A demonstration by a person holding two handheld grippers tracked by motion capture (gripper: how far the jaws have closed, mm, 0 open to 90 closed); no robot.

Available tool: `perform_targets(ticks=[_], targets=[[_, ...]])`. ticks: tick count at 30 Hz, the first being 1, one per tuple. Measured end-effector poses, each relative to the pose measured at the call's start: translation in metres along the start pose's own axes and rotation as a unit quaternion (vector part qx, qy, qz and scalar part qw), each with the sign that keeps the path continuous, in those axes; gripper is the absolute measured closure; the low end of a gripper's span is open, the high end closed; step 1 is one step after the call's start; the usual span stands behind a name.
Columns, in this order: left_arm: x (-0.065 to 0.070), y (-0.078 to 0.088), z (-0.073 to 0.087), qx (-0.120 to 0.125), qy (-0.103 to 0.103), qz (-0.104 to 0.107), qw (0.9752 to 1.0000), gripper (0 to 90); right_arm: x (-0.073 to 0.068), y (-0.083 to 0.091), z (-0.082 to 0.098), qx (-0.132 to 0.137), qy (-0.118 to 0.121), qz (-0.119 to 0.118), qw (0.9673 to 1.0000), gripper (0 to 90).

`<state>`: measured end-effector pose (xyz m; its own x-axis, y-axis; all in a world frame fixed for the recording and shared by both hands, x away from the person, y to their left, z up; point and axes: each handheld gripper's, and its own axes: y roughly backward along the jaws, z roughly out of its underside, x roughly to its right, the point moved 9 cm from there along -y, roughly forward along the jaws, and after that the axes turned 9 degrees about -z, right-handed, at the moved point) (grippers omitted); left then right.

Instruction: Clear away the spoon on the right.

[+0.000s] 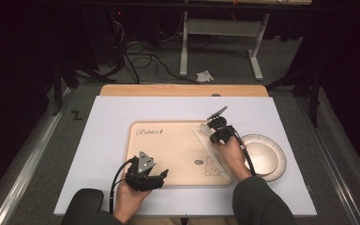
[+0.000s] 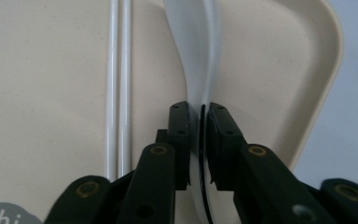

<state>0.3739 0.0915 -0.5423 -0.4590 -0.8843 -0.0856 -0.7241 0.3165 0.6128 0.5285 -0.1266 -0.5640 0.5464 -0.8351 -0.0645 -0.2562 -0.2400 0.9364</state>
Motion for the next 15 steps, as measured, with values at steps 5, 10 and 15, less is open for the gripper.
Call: perform_targets(ticks=[5,10,15], targets=[[-0.0009,0.0006,0.0012,-0.001,0.002,-0.003,1.0,31.0,0.0028,0.0006,-0.0001,-0.006,0.008,0.011,0.9999,75.7],[-0.0012,0.0016,0.0013,0.001,0.003,-0.003,1.0,31.0,0.0055,0.0016,0.0004,-0.01,0.007,0.02,0.9997,67.8],[-0.0019,0.0026,0.0014,0.001,0.005,-0.004,1.0,31.0,0.0077,0.0022,0.0017,-0.013,0.005,0.019,0.9997,61.9]])
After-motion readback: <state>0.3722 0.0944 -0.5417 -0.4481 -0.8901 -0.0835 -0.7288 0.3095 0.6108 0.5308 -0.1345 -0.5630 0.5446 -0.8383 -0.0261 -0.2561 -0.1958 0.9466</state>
